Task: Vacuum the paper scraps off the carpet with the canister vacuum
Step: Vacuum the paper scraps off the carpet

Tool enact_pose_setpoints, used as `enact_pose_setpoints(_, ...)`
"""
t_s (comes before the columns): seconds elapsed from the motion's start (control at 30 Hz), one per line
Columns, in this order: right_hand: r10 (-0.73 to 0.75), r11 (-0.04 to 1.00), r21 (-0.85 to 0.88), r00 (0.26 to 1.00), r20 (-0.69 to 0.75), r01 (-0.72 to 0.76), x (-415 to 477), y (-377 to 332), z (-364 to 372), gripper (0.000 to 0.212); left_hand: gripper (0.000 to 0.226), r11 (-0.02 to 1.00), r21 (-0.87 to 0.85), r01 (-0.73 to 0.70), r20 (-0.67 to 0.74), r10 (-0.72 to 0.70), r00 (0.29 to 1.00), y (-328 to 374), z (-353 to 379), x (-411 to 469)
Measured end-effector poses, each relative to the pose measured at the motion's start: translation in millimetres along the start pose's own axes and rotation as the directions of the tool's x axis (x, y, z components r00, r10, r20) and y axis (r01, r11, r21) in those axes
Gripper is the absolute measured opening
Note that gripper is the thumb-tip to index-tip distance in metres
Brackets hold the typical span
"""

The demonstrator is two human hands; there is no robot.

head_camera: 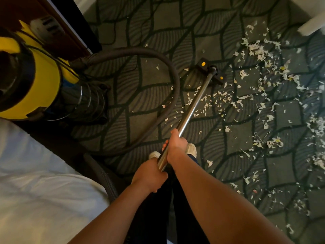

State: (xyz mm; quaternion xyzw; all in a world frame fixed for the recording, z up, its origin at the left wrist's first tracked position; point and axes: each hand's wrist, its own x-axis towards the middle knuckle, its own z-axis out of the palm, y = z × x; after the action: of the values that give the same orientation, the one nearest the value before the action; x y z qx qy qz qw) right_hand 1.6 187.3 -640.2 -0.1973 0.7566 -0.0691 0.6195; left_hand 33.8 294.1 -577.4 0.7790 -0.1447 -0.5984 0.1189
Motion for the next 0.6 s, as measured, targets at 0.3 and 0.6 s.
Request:
enact_pose_setpoints(0.3, -0.080, 0.996, 0.026, 0.996, -0.044, 0.082, 15, -81, -4, 0.035, 0.011, 0.995, 0.049, -0.086, 0.001, 0.086, 0.996, 71, -16, 27)
enact_pose_setpoints(0.6, -0.105, 0.992, 0.066, 0.992, -0.068, 0.110, 57, -176, -24, 0.031, 0.002, 0.984, 0.061, -0.165, 0.046, 0.162, 0.986, 170, -14, 70)
